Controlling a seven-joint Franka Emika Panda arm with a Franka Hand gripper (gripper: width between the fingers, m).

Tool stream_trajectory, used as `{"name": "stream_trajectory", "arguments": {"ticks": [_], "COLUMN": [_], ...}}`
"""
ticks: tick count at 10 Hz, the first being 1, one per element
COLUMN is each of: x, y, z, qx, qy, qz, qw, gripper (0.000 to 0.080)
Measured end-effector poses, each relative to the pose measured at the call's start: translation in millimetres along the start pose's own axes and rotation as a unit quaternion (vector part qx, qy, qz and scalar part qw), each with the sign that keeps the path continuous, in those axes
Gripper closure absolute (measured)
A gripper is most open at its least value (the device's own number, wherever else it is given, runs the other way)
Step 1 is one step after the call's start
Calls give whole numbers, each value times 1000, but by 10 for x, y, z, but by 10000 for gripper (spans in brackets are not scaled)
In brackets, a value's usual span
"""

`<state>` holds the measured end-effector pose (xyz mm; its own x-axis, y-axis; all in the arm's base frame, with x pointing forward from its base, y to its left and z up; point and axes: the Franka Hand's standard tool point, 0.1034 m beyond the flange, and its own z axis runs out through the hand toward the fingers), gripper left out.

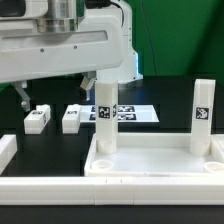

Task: Assemble desk

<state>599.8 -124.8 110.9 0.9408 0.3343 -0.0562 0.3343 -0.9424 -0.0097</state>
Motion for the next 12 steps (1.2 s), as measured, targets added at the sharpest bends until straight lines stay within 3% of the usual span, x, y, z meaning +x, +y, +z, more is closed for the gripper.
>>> {"name": "stream_trajectory", "arguments": {"ticks": [2,3,4,5,6,8,9,10,12], "x": [-395,-566,-702,-742,-681,-700,-755,-919,-1106], "y": [256,374,401,425,454,420,379,247,77], "z": [64,76,105,50,46,76,123,190,338], "qx": [24,28,42,60,53,59,76,109,161], "qy": [-5,-11,-28,-45,-36,-41,-45,-97,-191], "qz": [110,164,218,272,279,280,296,301,296], "qw": [994,986,975,959,958,957,951,942,922], "gripper": [151,151,151,151,151,151,151,151,151]}}
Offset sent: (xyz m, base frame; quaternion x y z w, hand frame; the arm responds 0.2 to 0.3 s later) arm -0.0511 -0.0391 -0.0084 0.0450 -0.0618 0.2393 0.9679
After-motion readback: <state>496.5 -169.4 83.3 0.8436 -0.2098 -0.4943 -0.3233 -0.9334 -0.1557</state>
